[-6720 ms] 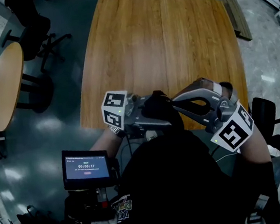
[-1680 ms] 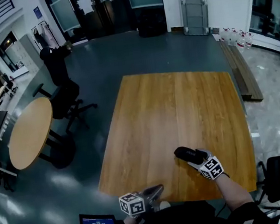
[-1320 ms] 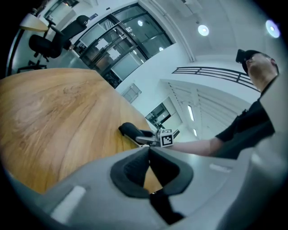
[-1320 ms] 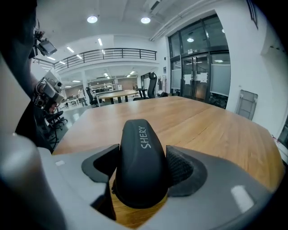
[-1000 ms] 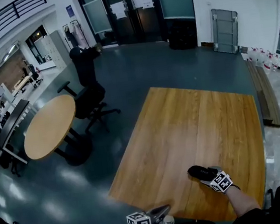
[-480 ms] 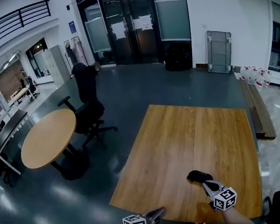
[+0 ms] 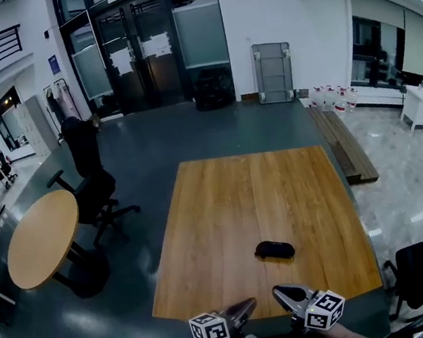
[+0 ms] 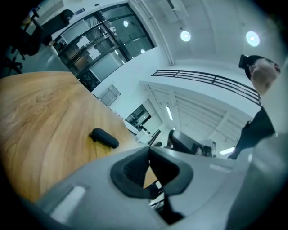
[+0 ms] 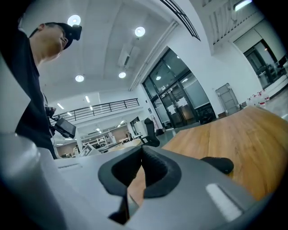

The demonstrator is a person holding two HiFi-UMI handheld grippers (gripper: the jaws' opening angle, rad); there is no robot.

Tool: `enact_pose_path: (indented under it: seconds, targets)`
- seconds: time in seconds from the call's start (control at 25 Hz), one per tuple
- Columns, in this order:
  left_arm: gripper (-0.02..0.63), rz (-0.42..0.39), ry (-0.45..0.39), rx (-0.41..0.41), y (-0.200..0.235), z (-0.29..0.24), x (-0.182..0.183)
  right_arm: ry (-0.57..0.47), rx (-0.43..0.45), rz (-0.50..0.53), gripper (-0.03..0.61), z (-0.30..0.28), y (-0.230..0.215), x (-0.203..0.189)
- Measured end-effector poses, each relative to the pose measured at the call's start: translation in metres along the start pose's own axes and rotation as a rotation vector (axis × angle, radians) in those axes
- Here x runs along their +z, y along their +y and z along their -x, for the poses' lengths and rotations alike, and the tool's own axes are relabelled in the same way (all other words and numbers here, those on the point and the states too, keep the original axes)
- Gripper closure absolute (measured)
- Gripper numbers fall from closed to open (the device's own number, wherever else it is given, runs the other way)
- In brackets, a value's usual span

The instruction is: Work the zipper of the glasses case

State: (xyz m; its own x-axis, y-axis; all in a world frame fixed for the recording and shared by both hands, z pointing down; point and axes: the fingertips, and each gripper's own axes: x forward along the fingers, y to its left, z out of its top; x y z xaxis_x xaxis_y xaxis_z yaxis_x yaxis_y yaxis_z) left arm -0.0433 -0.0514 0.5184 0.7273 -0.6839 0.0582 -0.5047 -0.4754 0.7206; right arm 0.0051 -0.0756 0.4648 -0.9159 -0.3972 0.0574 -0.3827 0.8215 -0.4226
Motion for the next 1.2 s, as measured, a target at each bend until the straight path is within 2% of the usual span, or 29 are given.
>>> enact_pose_path:
  seconds: [0.16,0.36,0.52,0.64,0.84,1.2]
  targets:
    - [0.615,-0.015,0.002,-0.016,-0.030,-0.012,-0.008,-0.010,0.020,-0.012,0.574,0.017,0.013,0.003]
    - [0.614,0.008,0.025,-0.005,-0.058,-0.019,-0.052,-0.001,0.013,0.032,0.574,0.067,0.034,-0.007]
    - [0.614,0.052,0.053,-0.039,-0.096,-0.036,-0.093,-0.020,-0.044,-0.058,0.574,0.125,0.031,-0.023]
    - [0.614,0.042,0.065,-0.013,-0.110,-0.030,-0.116,-0.026,-0.059,-0.130,0.574,0.150,0.032,-0.042]
    - [0.615,0.030,0.092,0.024,-0.125,-0.021,-0.152,-0.006,-0.035,-0.126,0.574,0.173,0.050,-0.064]
    - [0.615,0.001,0.108,0.054,-0.140,-0.020,-0.165,-0.043,-0.030,-0.134,0.574,0.197,0.057,-0.067]
